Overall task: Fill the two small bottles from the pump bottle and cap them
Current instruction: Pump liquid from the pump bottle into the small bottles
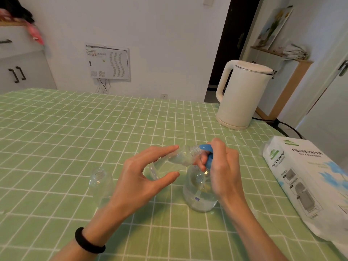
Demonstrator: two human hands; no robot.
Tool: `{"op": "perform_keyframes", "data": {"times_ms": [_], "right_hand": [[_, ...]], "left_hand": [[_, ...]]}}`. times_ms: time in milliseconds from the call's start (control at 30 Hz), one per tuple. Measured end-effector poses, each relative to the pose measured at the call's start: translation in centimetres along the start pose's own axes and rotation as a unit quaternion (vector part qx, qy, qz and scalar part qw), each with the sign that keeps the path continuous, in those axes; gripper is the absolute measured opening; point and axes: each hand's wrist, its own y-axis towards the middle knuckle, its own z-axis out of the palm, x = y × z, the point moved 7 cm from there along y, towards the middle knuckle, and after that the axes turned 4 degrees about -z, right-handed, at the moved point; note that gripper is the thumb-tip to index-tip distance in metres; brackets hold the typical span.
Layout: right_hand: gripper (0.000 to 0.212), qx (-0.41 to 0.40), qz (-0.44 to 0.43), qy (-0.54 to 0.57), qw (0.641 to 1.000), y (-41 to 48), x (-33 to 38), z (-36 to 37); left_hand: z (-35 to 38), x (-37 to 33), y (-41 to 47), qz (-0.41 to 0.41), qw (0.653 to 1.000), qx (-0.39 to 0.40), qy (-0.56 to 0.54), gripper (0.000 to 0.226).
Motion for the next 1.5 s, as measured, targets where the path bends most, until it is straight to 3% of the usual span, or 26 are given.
{"op": "perform_keyframes", "data": {"times_ms": [133,433,700,967,1267,1500], "right_hand": [[0.067,0.005,0.000,0.000,1.000,-0.03,0.01,0.18],[0.050,0.004,-0.015,-0.021,1.000,0.15,0.32,-0.03],[0.069,0.005,0.009,-0.016,1.000,-0.09,0.03,0.21],[0.047,0.013,-0.008,-0.021,1.000,0.10,0.48,0.21],[0.069,-0.003,0.010,-0.019,1.000,-0.08,0.20,0.06],[0.049,0.010,-0.014,-0.027,0.999,0.17,0.44,0.16]], "left_hand": [[-0.04,-0.01,0.00,-0.004,1.000,0.000,-0.003,0.055],[0.03,-0.23,0.01,-0.004,1.000,0.003,-0.001,0.055],[-0.03,-0.08,-0.01,-0.002,1.000,-0.001,0.001,0.055],[-0.06,-0.06,-0.04,-0.001,1.000,0.002,-0.003,0.055],[-0.04,-0.03,0.00,-0.001,1.000,-0.002,0.000,0.055],[-0.03,-0.16,0.05,-0.002,1.000,0.002,0.002,0.055]]}}
